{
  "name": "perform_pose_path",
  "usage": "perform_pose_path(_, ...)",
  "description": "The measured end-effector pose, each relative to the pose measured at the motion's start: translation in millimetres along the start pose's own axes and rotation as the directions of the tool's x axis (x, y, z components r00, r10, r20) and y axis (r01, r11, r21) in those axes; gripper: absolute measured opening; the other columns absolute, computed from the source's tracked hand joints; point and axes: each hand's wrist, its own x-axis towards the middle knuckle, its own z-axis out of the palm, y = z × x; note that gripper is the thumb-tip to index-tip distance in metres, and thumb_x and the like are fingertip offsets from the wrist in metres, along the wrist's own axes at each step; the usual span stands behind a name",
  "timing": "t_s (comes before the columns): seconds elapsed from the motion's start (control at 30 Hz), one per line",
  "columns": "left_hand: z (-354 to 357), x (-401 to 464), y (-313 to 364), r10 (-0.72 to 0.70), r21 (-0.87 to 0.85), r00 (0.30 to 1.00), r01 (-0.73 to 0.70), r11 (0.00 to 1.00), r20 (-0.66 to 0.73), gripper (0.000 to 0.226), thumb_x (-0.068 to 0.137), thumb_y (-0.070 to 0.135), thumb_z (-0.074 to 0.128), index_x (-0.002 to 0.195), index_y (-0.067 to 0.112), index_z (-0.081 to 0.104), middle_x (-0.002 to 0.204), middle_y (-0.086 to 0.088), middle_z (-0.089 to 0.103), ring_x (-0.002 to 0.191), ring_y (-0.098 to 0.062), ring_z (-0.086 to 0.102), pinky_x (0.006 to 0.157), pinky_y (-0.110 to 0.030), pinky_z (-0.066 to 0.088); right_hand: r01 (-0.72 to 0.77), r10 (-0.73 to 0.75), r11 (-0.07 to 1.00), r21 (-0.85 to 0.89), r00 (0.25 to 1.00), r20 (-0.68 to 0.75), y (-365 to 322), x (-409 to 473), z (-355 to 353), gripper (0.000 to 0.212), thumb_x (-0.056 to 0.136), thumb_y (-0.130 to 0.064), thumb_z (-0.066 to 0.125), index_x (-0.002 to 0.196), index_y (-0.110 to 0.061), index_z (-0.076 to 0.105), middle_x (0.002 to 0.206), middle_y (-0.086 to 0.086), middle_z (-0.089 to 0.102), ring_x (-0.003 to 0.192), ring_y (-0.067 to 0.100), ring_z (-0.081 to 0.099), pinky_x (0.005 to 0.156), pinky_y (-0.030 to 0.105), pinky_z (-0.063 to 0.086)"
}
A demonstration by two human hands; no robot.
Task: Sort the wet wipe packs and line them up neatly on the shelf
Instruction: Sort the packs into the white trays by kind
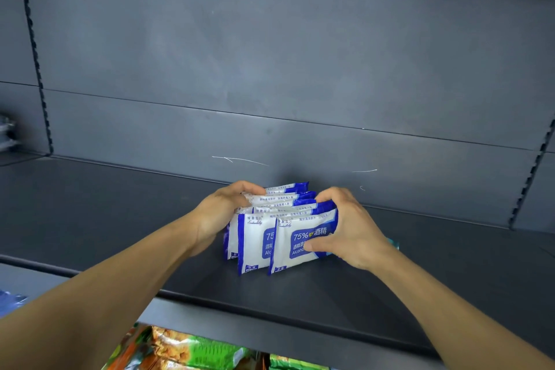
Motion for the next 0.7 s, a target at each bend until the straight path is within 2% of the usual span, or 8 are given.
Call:
perform_pose_path(0.13, 5.4, 2.2, 4.0, -0.059, -0.03, 0.998, 0.059, 0.998, 0.004, 0.019, 0.099, 0.018, 0.044, 0.113, 0.021, 0.056, 0.102, -0.008, 0.072, 0.081, -0.023, 0.071, 0.061, -0.028, 0.054, 0.009, -0.009, 1.0, 0.004, 1.0, 0.021, -3.3, -1.9, 0.6, 0.066, 0.061, -0.024, 0.088, 0.108, -0.033, 0.042, 0.114, -0.013, 0.05, 0.099, 0.004, 0.053, 0.073, 0.017, 0.047)
perform_pose_path(0.33, 9.4, 0.0, 4.8, -0.065, -0.056, 0.998, 0.066, 0.996, 0.02, 0.016, 0.098, 0.02, 0.049, 0.112, 0.02, 0.057, 0.101, -0.008, 0.072, 0.077, -0.022, 0.071, 0.055, -0.025, 0.054, 0.051, -0.053, 0.998, 0.02, 0.993, 0.105, -11.0, 0.0, 1.5, 0.075, 0.059, -0.024, 0.089, 0.123, -0.028, 0.051, 0.116, -0.012, 0.054, 0.101, 0.005, 0.057, 0.084, 0.026, 0.053)
perform_pose_path(0.47, 9.1, 1.8, 8.9, -0.093, -0.052, 0.995, 0.094, 0.994, 0.022, 0.018, 0.096, 0.014, 0.053, 0.113, 0.018, 0.055, 0.106, -0.011, 0.07, 0.076, -0.024, 0.071, 0.052, -0.026, 0.055, 0.047, -0.047, 0.999, 0.001, 0.992, 0.115, -10.4, 1.5, -1.1, 0.064, 0.059, -0.025, 0.089, 0.114, -0.024, 0.058, 0.113, -0.01, 0.046, 0.098, 0.005, 0.054, 0.079, 0.019, 0.05)
perform_pose_path(0.53, 8.8, 5.3, 10.0, -0.097, 0.006, 0.995, 0.097, 0.995, -0.013, 0.018, 0.092, 0.014, 0.059, 0.108, 0.018, 0.054, 0.102, -0.011, 0.071, 0.079, -0.027, 0.072, 0.062, -0.032, 0.055, 0.06, -0.058, 0.998, -0.012, 0.992, 0.116, -7.4, 1.2, -3.1, 0.055, 0.059, -0.024, 0.089, 0.105, -0.025, 0.06, 0.114, -0.012, 0.043, 0.099, 0.004, 0.051, 0.075, 0.012, 0.043)
perform_pose_path(0.63, 8.9, 7.7, 11.9, -0.053, 0.115, 0.998, 0.057, 0.992, -0.041, 0.02, 0.089, 0.014, 0.063, 0.103, 0.02, 0.05, 0.096, -0.012, 0.072, 0.078, -0.027, 0.072, 0.068, -0.035, 0.055, 0.052, -0.049, 0.998, -0.022, 0.992, 0.12, -0.6, 1.6, -9.7, 0.044, 0.056, -0.023, 0.09, 0.089, -0.026, 0.061, 0.112, -0.013, 0.046, 0.095, 0.005, 0.054, 0.073, 0.015, 0.042)
perform_pose_path(0.7, 7.5, 7.9, 13.8, -0.027, 0.137, 0.999, 0.031, 0.99, -0.028, 0.029, 0.088, 0.01, 0.063, 0.109, 0.024, 0.048, 0.098, -0.011, 0.071, 0.079, -0.026, 0.072, 0.069, -0.036, 0.056, 0.041, -0.039, 0.999, -0.015, 0.991, 0.125, 2.8, 1.8, -16.2, 0.041, 0.054, -0.022, 0.091, 0.082, -0.025, 0.062, 0.108, -0.013, 0.052, 0.09, 0.006, 0.058, 0.072, 0.017, 0.045)
